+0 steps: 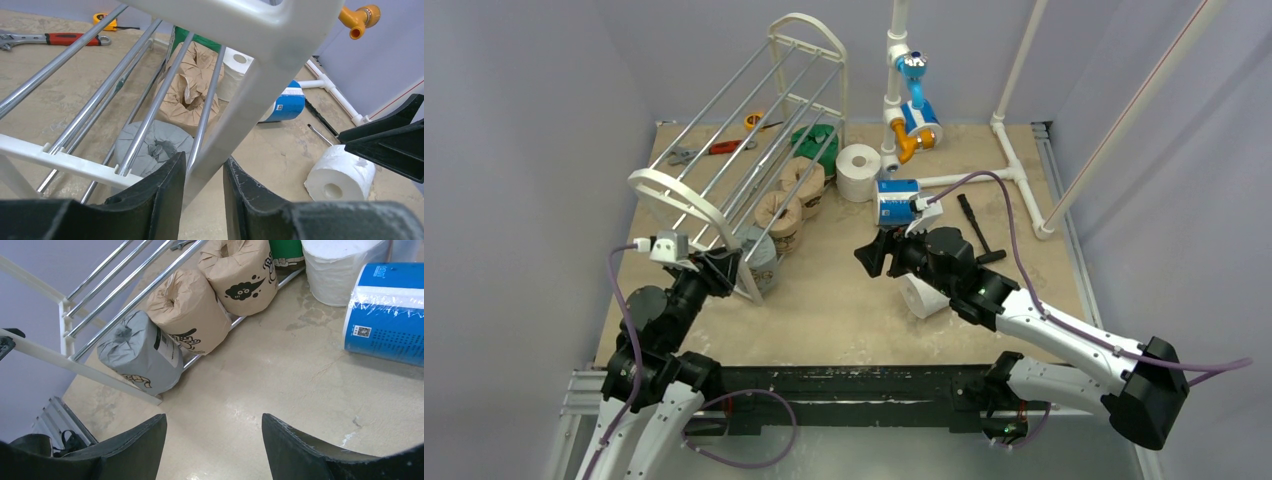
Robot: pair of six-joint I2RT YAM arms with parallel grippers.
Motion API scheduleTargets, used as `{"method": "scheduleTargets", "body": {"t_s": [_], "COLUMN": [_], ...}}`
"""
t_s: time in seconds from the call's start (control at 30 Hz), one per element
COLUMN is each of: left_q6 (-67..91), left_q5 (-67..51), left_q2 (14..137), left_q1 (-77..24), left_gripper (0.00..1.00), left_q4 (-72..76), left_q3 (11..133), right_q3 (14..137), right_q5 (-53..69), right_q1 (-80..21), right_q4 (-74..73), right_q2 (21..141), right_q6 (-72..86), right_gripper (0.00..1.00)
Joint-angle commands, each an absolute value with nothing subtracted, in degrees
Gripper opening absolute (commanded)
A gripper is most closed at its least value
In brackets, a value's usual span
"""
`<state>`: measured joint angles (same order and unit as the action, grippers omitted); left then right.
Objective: Place and organize the paper towels onto the shelf
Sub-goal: Adjust the shelf at the center of the board.
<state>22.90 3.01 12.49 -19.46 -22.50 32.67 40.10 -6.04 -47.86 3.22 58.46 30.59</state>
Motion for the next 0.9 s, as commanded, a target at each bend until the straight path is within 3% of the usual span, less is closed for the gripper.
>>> {"method": "scheduleTargets", "body": {"t_s": [0.0,0.13,0.27,0.87], "left_q6": [21.8,22.5,22.6,20.5], "left_q5": [4.7,3.5,4.0,10.5], "left_q2": [12.1,12.7,14.5,12.5], "left_q1": [-19.1,-19.2,-19.2,-19.2], "left_gripper": [0.36,0.56,0.57,0.25], "left_q4": [-22.3,-21.1,-19.8,-25.3], "left_q3": [34.5,34.5,34.6,36.0], "right_q3": [40.2,39.9,40.0,40.6], "right_q5": [-7.7,-7.8,-7.9,-10.2], "right_q1": [-47.6,-47.7,-47.7,-47.7], "right_q4": [2.9,3.1,3.0,1.7], "right_q2": [57.8,57.4,57.6,57.8], "right_q6": [30.1,30.0,30.0,30.4], "right_gripper": [0.70,0.70,0.69,0.69]}}
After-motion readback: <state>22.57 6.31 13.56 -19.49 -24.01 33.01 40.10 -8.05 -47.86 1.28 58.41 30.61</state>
